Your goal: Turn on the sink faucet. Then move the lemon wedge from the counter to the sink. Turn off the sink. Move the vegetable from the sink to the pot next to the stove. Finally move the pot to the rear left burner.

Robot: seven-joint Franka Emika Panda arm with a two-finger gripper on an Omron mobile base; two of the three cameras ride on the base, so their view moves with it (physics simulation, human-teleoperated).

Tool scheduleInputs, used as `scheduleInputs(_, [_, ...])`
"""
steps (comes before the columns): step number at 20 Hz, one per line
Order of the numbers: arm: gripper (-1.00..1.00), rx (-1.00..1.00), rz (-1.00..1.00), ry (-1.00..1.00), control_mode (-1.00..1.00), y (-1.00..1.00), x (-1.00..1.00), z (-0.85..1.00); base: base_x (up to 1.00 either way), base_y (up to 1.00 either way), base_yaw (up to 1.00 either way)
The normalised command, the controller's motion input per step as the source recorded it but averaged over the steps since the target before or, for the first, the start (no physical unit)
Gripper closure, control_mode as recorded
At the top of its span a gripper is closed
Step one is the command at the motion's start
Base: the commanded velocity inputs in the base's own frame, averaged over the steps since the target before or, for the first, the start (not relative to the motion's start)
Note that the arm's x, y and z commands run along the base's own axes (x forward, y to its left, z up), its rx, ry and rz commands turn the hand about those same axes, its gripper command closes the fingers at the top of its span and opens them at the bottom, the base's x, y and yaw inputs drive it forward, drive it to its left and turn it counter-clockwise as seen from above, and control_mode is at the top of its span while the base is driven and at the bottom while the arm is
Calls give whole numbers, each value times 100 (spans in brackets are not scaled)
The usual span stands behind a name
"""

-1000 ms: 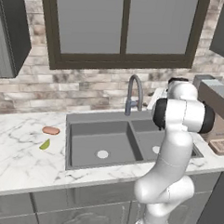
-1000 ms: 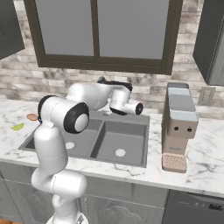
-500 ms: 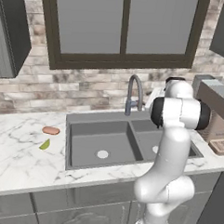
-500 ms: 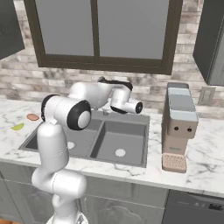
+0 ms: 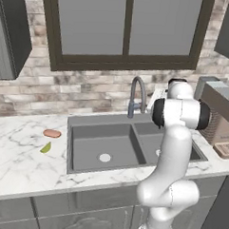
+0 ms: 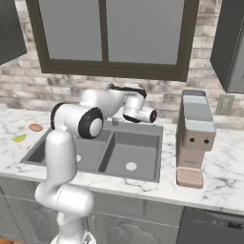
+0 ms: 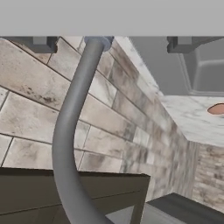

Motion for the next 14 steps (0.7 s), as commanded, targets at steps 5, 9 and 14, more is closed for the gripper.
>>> scheduleInputs(5, [-100, 3, 4, 0, -100, -2, 16, -8, 0, 0, 0])
scheduleInputs(9, [-100, 3, 3, 0, -100, -2, 12, -8, 0, 0, 0])
scheduleInputs(14, [-100, 3, 2, 0, -100, -1, 18, -8, 0, 0, 0])
